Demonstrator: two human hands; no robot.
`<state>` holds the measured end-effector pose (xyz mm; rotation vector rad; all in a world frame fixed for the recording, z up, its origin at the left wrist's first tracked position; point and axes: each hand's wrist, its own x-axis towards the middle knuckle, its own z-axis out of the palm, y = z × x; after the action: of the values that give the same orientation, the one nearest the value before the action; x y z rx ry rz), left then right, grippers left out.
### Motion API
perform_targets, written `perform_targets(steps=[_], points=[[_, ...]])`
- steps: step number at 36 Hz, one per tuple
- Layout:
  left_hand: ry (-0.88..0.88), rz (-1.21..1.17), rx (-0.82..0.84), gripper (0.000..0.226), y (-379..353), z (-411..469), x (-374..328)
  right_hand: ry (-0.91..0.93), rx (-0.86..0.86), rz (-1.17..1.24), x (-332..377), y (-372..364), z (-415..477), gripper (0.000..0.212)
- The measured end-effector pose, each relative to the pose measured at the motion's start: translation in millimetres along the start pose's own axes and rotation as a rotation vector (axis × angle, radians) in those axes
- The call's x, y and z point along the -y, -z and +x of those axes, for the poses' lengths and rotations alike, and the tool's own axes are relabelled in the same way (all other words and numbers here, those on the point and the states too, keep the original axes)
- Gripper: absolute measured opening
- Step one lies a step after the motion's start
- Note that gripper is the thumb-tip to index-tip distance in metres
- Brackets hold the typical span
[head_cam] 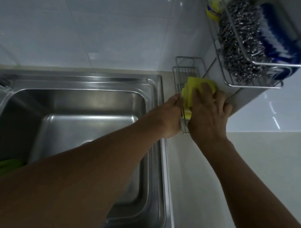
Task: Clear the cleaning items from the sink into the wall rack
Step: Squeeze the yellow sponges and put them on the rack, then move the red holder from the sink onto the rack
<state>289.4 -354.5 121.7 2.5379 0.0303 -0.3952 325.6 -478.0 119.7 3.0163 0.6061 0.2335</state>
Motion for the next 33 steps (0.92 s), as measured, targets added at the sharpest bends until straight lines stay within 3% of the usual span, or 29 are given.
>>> perform_targets(steps=[7,12,20,25,33], points=[[0.002,0.021,0.027,0.077,4.5,3.7,3.2,0.02,-0.034,0.284,2.1,-0.5,38.1,0.037],[-0.002,0.051,0.024,0.07,13.2,0.5,13.9,-0.012,0.099,0.406,1.8,-14.3,73.6,0.065],[0.033,0.021,-0.041,0.068,30.1,-23.4,50.0,-0.031,0.072,0.239,21.2,-10.2,70.5,0.077],[0.1,0.027,-0.079,0.068,39.5,-55.3,86.5,0.111,-0.076,0.256,56.2,-9.7,39.7,0.07],[0.246,0.071,-0.142,0.064,53.9,-144.1,183.8,0.323,0.035,0.454,152.2,-14.2,-24.5,0.065]])
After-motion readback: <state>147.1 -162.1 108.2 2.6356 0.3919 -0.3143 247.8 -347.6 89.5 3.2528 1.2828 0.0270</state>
